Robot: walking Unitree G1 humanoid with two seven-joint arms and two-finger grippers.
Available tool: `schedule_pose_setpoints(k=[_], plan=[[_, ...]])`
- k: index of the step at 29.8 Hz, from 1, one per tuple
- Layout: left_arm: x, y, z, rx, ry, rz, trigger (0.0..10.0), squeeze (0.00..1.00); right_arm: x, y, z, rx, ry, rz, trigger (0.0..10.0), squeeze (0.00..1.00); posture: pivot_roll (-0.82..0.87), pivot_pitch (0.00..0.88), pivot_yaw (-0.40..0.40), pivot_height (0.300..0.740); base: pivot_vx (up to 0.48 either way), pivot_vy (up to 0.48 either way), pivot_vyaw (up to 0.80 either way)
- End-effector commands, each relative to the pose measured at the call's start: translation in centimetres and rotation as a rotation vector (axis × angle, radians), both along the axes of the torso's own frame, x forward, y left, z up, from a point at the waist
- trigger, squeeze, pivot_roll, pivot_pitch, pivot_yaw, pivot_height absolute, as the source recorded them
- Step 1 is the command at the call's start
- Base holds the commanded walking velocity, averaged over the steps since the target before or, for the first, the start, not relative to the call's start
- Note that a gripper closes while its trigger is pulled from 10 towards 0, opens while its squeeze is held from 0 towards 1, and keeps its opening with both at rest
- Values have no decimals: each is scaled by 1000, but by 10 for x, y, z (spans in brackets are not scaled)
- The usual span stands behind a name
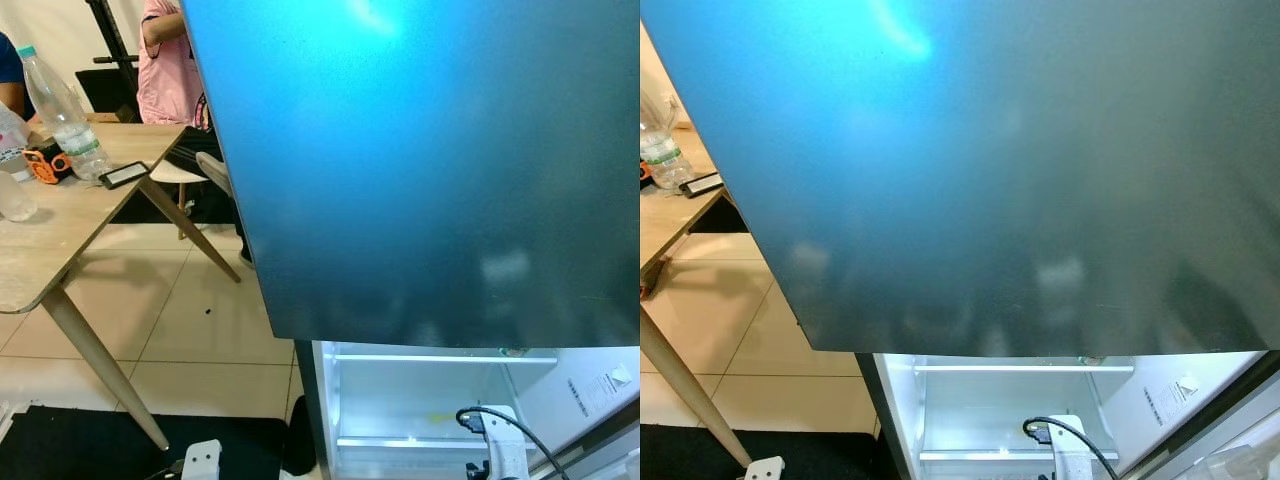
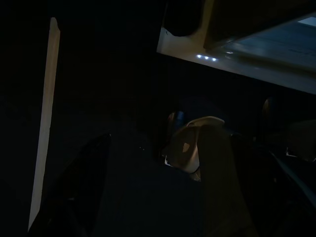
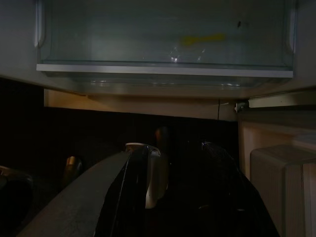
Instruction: Restocking fridge
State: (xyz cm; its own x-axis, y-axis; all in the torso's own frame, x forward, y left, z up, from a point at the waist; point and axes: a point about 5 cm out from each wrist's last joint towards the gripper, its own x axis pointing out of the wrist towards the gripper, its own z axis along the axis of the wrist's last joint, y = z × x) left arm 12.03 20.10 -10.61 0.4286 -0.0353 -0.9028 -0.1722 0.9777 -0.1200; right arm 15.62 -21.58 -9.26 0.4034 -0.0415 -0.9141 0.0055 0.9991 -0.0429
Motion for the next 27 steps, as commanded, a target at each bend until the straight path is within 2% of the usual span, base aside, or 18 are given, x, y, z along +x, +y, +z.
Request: schedule_pose_setpoints(k=[1,9,13,16,19,21,23,27], plan=[[-3,-3,-2,2,15,-13,10000,0,2,3,0,-3,5,20,10000,0,23,0,18,740,0,0,0],[-4,-2,-2,10,20,-33,10000,0,1,7,-1,1,7,16,10000,0,20,0,21,740,0,0,0],[-2,0,-1,19,19,-26,10000,0,-5,6,-3,1,18,6,10000,0,26,0,18,740,0,0,0],[1,-7,-1,7,9,-38,10000,0,-10,1,-4,-14,31,1,10000,0,1,0,26,740,0,0,0],[2,-14,-2,0,8,-38,10000,0,-12,-4,-4,-23,38,9,10000,0,7,0,-5,740,0,0,0],[-2,-3,-1,-11,7,32,10000,0,-10,-5,-3,-33,40,52,10000,0,37,0,-12,740,0,0,0],[-4,-2,-1,-17,5,39,10000,0,-7,-6,-2,-34,33,51,10000,0,9,0,15,740,0,0,0],[-10,-1,-3,-22,18,53,10000,0,2,-9,2,-37,1,26,10000,0,15,0,13,740,0,0,0]])
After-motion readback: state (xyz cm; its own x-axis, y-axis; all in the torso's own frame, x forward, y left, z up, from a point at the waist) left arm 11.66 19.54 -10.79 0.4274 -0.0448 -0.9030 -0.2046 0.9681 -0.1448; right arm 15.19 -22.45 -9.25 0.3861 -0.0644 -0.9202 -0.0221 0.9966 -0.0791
